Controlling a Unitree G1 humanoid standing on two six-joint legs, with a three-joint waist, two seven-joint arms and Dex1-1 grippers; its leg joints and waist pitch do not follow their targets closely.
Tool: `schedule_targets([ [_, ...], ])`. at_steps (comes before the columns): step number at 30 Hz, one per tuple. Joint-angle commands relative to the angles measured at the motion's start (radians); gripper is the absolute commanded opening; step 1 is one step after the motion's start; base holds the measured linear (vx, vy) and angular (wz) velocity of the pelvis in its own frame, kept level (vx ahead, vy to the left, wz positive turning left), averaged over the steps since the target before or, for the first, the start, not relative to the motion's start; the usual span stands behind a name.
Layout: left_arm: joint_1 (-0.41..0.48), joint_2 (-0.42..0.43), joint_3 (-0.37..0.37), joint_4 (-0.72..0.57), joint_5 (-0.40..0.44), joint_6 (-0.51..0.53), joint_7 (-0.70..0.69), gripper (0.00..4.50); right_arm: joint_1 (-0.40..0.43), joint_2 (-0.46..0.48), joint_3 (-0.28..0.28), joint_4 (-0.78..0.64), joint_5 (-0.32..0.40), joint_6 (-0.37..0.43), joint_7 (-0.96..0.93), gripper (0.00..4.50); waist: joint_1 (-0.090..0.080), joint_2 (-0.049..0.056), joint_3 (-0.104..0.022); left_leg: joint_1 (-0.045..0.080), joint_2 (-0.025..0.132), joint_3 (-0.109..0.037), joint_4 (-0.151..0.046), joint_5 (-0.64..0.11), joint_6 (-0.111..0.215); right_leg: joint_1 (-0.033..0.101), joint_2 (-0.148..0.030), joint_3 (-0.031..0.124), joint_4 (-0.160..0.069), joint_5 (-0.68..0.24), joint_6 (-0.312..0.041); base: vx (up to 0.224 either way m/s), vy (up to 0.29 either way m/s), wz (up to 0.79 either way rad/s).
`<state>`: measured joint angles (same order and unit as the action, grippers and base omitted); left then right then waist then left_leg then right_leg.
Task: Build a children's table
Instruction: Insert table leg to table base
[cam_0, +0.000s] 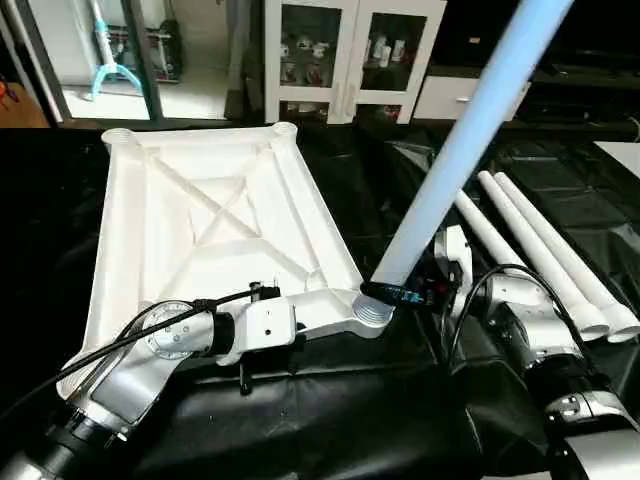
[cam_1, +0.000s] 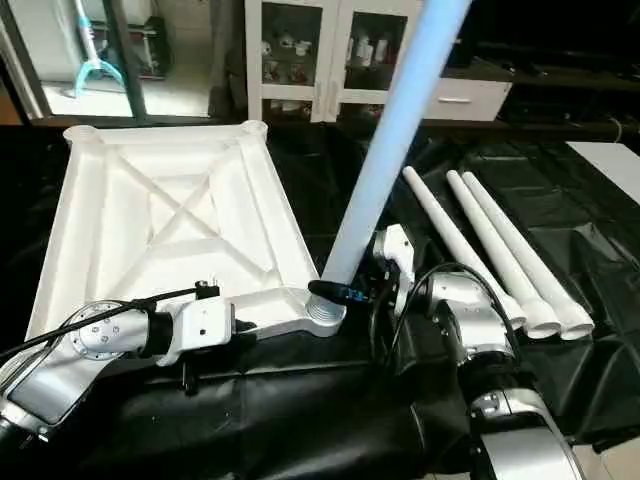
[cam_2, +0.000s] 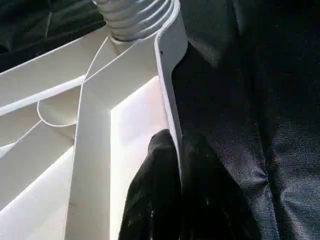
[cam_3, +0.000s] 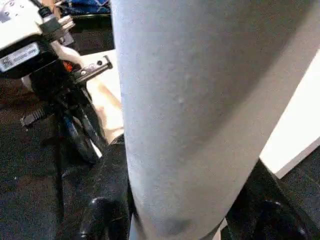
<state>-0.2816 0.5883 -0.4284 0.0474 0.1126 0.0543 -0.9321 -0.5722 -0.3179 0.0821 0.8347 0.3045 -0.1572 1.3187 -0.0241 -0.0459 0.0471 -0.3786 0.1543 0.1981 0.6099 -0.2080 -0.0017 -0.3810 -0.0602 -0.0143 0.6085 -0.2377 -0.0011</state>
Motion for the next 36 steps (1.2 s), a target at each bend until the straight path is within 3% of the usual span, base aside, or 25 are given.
schedule_targets([
  [1, 0.026, 0.013, -0.055, 0.016, 0.031, -0.009, -0.048, 0.00, 0.049, -0.019, 0.007, 0.135, -0.061, 0.073, -0.061, 1.86, -0.010, 0.020, -0.014, 0.034, 0.088, -0.060, -0.117, -0.572, -0.096, -0.027, -0.080, 0.043, -0.096, -0.415, -0.173, 0.000, 0.000, 0.00],
  [5, 0.025, 0.012, -0.054, 0.024, 0.050, -0.019, -0.030, 0.00, 0.046, -0.022, -0.022, 0.156, -0.043, 0.088, -0.094, 1.86, -0.010, 0.013, -0.010, 0.039, 0.087, -0.065, -0.115, -0.614, -0.099, -0.033, -0.085, 0.045, -0.106, -0.513, -0.145, 0.000, 0.000, 0.00],
  [7, 0.025, 0.012, -0.055, 0.025, 0.056, -0.020, -0.025, 0.00, 0.045, -0.023, -0.044, 0.158, -0.024, 0.100, -0.106, 1.86, -0.007, 0.016, -0.010, 0.046, 0.087, -0.065, -0.114, -0.625, -0.100, -0.039, -0.085, 0.045, -0.110, -0.536, -0.136, 0.000, 0.000, 0.00],
  [15, 0.019, 0.011, -0.056, 0.033, 0.067, -0.022, -0.017, 0.00, 0.058, -0.022, -0.076, 0.149, -0.003, 0.111, -0.106, 1.86, -0.004, 0.020, -0.014, 0.046, 0.089, -0.063, -0.121, -0.623, -0.104, -0.037, -0.082, 0.043, -0.112, -0.499, -0.131, 0.000, 0.000, 0.00],
  [17, 0.017, 0.010, -0.056, 0.035, 0.068, -0.023, -0.018, 0.00, 0.068, -0.024, -0.065, 0.145, -0.016, 0.103, -0.104, 1.86, -0.005, 0.023, -0.012, 0.043, 0.090, -0.063, -0.127, -0.617, -0.108, -0.035, -0.080, 0.041, -0.111, -0.461, -0.139, 0.000, 0.000, 0.00],
  [20, 0.014, 0.010, -0.059, 0.036, 0.067, -0.023, -0.022, 0.00, 0.090, -0.038, -0.002, 0.135, -0.085, 0.044, -0.090, 1.86, -0.003, 0.022, -0.011, 0.047, 0.090, -0.061, -0.126, -0.634, -0.110, -0.040, -0.080, 0.042, -0.115, -0.472, -0.135, 0.000, 0.000, 0.00],
  [24, 0.014, 0.010, -0.059, 0.035, 0.068, -0.022, -0.024, 0.00, 0.095, -0.039, 0.029, 0.124, -0.125, 0.015, -0.088, 1.86, -0.003, 0.020, -0.009, 0.047, 0.089, -0.062, -0.126, -0.644, -0.106, -0.042, -0.083, 0.044, -0.118, -0.514, -0.123, 0.000, 0.000, 0.00],
  [30, 0.013, 0.010, -0.059, 0.036, 0.068, -0.022, -0.023, 0.00, 0.093, -0.039, 0.041, 0.128, -0.138, 0.013, -0.092, 1.86, -0.005, 0.019, -0.006, 0.049, 0.089, -0.069, -0.127, -0.683, -0.111, -0.046, -0.084, 0.042, -0.124, -0.578, -0.099, 0.000, 0.000, 0.00],
  [36, 0.012, 0.013, -0.058, 0.036, 0.069, -0.019, -0.023, 0.00, 0.088, -0.035, 0.040, 0.135, -0.135, 0.002, -0.108, 1.86, -0.007, 0.024, -0.009, 0.049, 0.090, -0.067, -0.139, -0.682, -0.119, -0.042, -0.078, 0.038, -0.123, -0.487, -0.108, 0.000, 0.000, 0.00],
])
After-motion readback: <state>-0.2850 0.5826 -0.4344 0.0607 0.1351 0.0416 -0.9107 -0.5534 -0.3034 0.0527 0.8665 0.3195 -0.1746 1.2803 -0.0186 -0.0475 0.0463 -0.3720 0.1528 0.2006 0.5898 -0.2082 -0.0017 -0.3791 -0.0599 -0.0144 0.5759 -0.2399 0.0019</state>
